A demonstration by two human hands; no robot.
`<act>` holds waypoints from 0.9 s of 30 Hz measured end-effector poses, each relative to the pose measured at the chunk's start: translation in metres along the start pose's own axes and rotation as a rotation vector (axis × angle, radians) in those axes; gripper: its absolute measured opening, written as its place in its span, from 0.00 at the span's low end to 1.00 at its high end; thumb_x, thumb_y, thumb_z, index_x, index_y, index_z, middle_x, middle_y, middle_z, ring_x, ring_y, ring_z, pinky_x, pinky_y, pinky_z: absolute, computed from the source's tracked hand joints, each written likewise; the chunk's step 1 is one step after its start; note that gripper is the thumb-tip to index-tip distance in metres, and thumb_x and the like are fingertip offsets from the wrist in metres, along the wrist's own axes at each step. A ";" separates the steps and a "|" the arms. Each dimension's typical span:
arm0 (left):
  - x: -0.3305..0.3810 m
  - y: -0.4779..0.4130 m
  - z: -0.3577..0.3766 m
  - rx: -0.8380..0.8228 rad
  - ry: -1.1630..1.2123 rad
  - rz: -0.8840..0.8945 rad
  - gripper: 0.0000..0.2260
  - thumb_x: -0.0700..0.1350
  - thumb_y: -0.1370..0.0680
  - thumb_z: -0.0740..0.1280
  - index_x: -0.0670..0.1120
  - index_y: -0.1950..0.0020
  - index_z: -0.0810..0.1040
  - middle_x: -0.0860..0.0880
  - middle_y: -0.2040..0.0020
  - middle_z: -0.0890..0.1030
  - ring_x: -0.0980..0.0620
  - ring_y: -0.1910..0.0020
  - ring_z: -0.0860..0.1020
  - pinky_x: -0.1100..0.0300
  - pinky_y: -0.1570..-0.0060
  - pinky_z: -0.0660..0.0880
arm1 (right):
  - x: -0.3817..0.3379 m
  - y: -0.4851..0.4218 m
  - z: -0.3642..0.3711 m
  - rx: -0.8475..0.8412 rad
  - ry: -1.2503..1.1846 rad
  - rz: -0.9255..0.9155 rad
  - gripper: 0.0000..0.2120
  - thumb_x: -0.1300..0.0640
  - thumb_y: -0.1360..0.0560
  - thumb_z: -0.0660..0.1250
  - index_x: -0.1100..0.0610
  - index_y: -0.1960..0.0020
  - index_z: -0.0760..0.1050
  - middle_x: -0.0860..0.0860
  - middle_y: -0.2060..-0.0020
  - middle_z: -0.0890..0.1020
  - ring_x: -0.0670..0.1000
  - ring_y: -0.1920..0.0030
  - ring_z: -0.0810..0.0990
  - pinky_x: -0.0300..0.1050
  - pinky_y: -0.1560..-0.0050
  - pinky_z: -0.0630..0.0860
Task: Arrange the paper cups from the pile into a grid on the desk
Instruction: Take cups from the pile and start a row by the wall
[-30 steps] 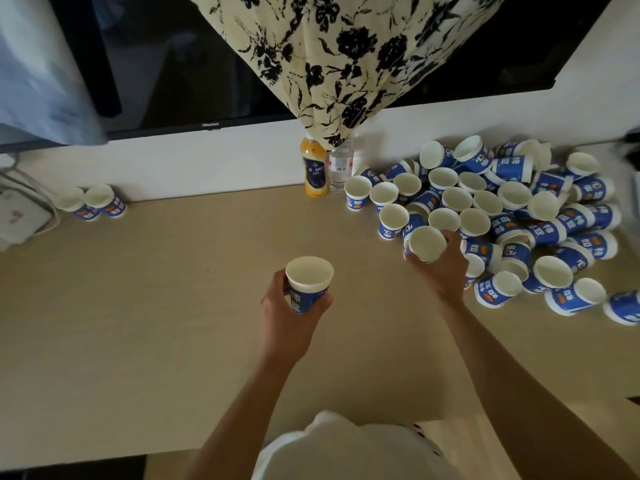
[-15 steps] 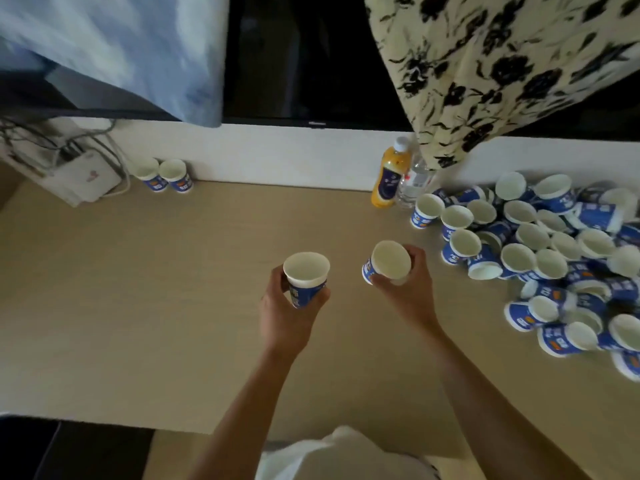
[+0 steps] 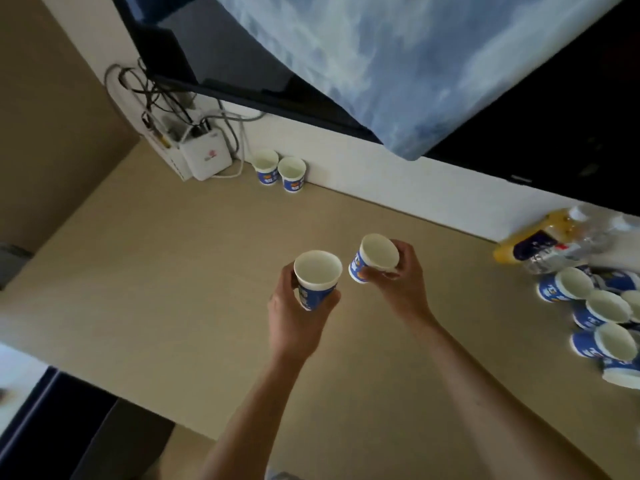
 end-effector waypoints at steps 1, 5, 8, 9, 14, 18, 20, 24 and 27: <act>-0.006 -0.012 -0.008 0.010 0.008 -0.007 0.24 0.43 0.33 0.80 0.51 0.40 0.76 0.61 0.50 0.82 0.63 0.51 0.79 0.73 0.57 0.73 | -0.001 -0.012 0.016 -0.001 0.008 -0.004 0.32 0.53 0.42 0.83 0.46 0.42 0.74 0.47 0.46 0.83 0.49 0.45 0.83 0.61 0.44 0.81; -0.026 -0.055 -0.028 0.035 0.019 -0.033 0.25 0.43 0.33 0.80 0.51 0.39 0.76 0.62 0.51 0.82 0.64 0.52 0.79 0.73 0.58 0.73 | -0.002 -0.057 0.070 -0.001 0.038 -0.013 0.30 0.53 0.41 0.82 0.45 0.43 0.74 0.46 0.47 0.83 0.50 0.45 0.83 0.57 0.46 0.82; -0.038 -0.085 -0.038 0.032 0.014 -0.036 0.26 0.43 0.33 0.81 0.50 0.39 0.76 0.62 0.51 0.82 0.65 0.53 0.79 0.74 0.59 0.73 | -0.001 -0.088 0.103 0.020 0.066 -0.011 0.31 0.52 0.41 0.81 0.50 0.41 0.73 0.46 0.46 0.83 0.47 0.45 0.82 0.46 0.50 0.79; -0.042 -0.094 -0.041 0.030 0.009 -0.035 0.26 0.43 0.33 0.81 0.50 0.38 0.76 0.62 0.51 0.82 0.66 0.53 0.79 0.74 0.59 0.73 | 0.000 -0.098 0.112 0.027 0.080 -0.012 0.30 0.53 0.40 0.81 0.51 0.41 0.73 0.45 0.47 0.82 0.46 0.46 0.82 0.43 0.51 0.78; -0.058 -0.125 -0.052 0.025 0.008 -0.029 0.26 0.44 0.34 0.81 0.50 0.39 0.76 0.65 0.52 0.82 0.66 0.53 0.79 0.73 0.59 0.73 | 0.005 -0.145 0.148 0.101 0.098 -0.039 0.30 0.57 0.38 0.81 0.52 0.40 0.73 0.46 0.47 0.82 0.44 0.47 0.81 0.37 0.50 0.77; -0.068 -0.136 -0.060 0.013 0.004 -0.017 0.27 0.43 0.33 0.81 0.50 0.38 0.76 0.71 0.51 0.80 0.67 0.53 0.79 0.73 0.59 0.74 | 0.012 -0.176 0.163 0.121 0.088 -0.082 0.30 0.62 0.37 0.80 0.57 0.38 0.72 0.50 0.47 0.82 0.46 0.50 0.82 0.35 0.52 0.77; -0.071 -0.139 -0.061 0.008 0.015 -0.020 0.27 0.43 0.33 0.81 0.50 0.38 0.76 0.68 0.50 0.81 0.66 0.52 0.79 0.73 0.57 0.74 | 0.016 -0.189 0.169 0.132 0.100 -0.079 0.30 0.63 0.36 0.80 0.57 0.38 0.71 0.49 0.47 0.81 0.46 0.50 0.81 0.33 0.52 0.76; -0.077 -0.142 -0.062 0.002 0.056 -0.039 0.26 0.42 0.33 0.81 0.49 0.38 0.76 0.62 0.49 0.82 0.64 0.50 0.80 0.71 0.55 0.75 | 0.027 -0.210 0.177 0.161 0.140 -0.043 0.32 0.59 0.38 0.81 0.58 0.37 0.72 0.47 0.48 0.81 0.47 0.48 0.81 0.39 0.47 0.78; -0.079 -0.143 -0.062 -0.003 0.063 -0.045 0.26 0.42 0.33 0.81 0.50 0.38 0.76 0.62 0.48 0.82 0.62 0.49 0.81 0.69 0.54 0.76 | 0.034 -0.219 0.181 0.192 0.158 -0.030 0.34 0.58 0.38 0.81 0.59 0.35 0.72 0.49 0.45 0.81 0.48 0.46 0.81 0.38 0.46 0.76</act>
Point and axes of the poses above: each hand's wrist, its own y-axis away from the middle knuckle, its own z-axis out of the palm, x = y × z, the point moved 1 cm from there along -y, towards the middle knuckle
